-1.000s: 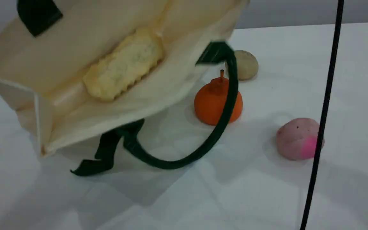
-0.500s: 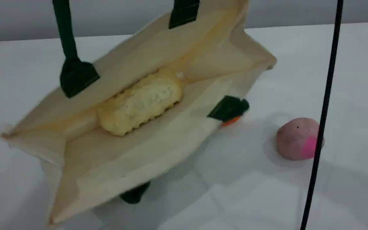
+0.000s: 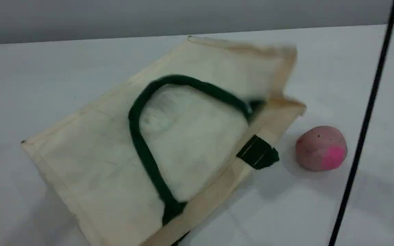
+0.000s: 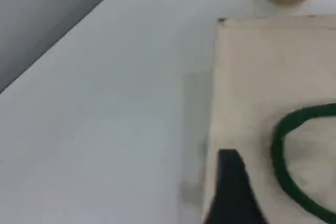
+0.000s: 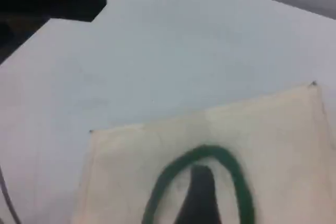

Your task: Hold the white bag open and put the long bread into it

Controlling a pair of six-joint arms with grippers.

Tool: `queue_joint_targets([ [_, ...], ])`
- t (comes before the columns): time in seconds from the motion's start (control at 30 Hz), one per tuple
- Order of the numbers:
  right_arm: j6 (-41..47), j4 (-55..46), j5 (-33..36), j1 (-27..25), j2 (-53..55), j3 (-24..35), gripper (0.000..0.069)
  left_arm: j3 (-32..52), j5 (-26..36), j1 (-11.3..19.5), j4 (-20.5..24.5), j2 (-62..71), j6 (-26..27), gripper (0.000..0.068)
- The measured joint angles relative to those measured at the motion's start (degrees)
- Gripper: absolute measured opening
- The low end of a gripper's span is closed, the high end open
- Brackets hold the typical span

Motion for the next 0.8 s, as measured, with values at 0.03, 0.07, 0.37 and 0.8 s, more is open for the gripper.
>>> queue_joint_targets([
  [0.03, 1.0, -1.3, 0.7, 0.0, -1.0, 0.0, 0.0547, 0.0, 0.5, 0.0, 0.1, -0.1, 0.0, 0.0445],
  [0.07, 2.0, -2.9, 2.2, 0.0, -1.9, 0.0, 0.0547, 0.0, 1.6, 0.0, 0.2, -0.1, 0.0, 0.0459],
  [0.37, 13.9, -18.9, 7.7, 0.0, -11.9, 0.0, 0.0547, 0.0, 13.1, 0.0, -1.3, -0.1, -3.8, 0.0472],
  [0.8, 27.1, -34.6, 19.1, 0.0, -28.0, 0.0, 0.0547, 0.0, 16.0, -0.1, -11.6, -7.2, -5.2, 0.0472],
])
